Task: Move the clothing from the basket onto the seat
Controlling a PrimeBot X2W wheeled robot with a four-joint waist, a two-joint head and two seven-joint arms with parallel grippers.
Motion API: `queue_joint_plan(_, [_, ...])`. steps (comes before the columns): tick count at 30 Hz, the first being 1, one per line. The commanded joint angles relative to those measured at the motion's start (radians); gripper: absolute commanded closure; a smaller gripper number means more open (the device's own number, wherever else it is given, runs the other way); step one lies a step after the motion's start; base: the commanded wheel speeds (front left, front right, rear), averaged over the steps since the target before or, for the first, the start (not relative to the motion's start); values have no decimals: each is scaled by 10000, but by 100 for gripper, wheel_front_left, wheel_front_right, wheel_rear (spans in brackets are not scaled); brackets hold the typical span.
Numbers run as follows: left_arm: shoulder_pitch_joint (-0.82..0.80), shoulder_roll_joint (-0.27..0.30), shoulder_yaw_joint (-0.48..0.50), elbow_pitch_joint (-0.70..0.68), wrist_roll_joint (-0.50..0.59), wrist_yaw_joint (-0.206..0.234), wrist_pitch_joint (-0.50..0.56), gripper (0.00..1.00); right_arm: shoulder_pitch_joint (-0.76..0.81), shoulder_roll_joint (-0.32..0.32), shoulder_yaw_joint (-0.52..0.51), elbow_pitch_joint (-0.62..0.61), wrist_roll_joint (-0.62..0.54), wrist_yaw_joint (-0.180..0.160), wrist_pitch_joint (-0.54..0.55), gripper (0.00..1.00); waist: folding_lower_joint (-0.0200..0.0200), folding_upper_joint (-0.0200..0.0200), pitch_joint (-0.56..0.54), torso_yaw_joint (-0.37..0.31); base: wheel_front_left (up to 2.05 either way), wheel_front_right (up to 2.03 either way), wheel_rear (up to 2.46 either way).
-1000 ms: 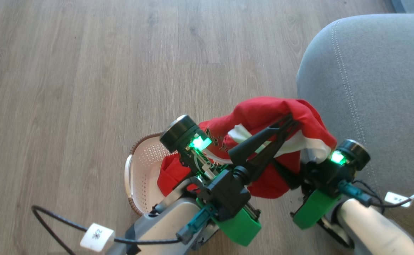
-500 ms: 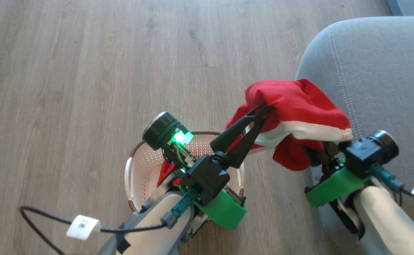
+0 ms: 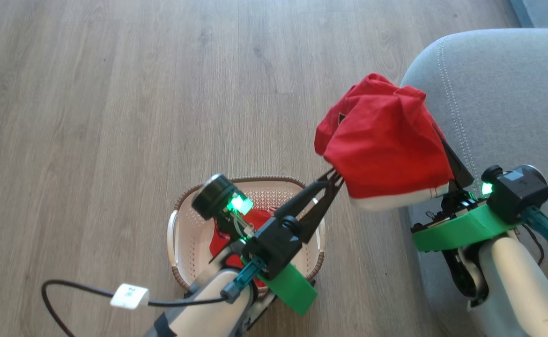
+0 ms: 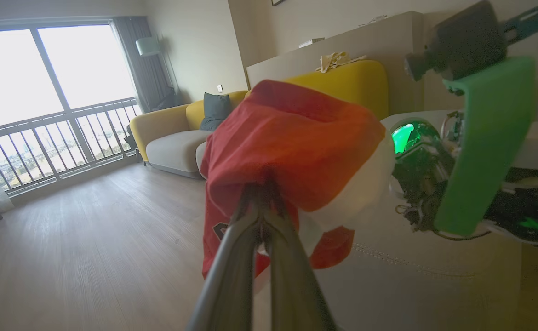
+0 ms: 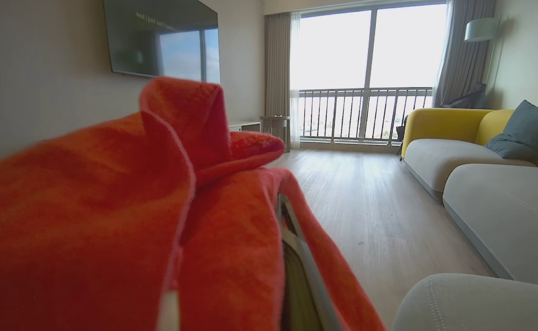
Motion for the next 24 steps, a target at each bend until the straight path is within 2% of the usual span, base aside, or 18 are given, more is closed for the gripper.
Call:
queue_joint_plan(1, [-95,4,306,-171,25,-109,-51,100,-80,54,89,-423,157,69,2,100,0,0,-23,-24,0,0,0])
queue_joint_plan(6, [93,1,216,116,-30,-331,-51,100,-28,107,15,-459,226,69,2,100,0,0,-54,-72,0,0,0])
queue_joint_plan(7, [140,0,253,139,-99,-347,-51,53,-25,93,-36,-441,163,69,2,100,0,0,-53,-77,0,0,0])
queue_joint_plan(8, [172,-1,293,152,-130,-349,-51,0,-26,77,-70,-421,75,69,2,100,0,0,-52,-82,0,0,0])
queue_joint_plan(24, [610,-6,391,786,-145,-811,-51,0,-53,149,-1188,-452,-32,69,2,100,0,0,147,-144,0,0,0])
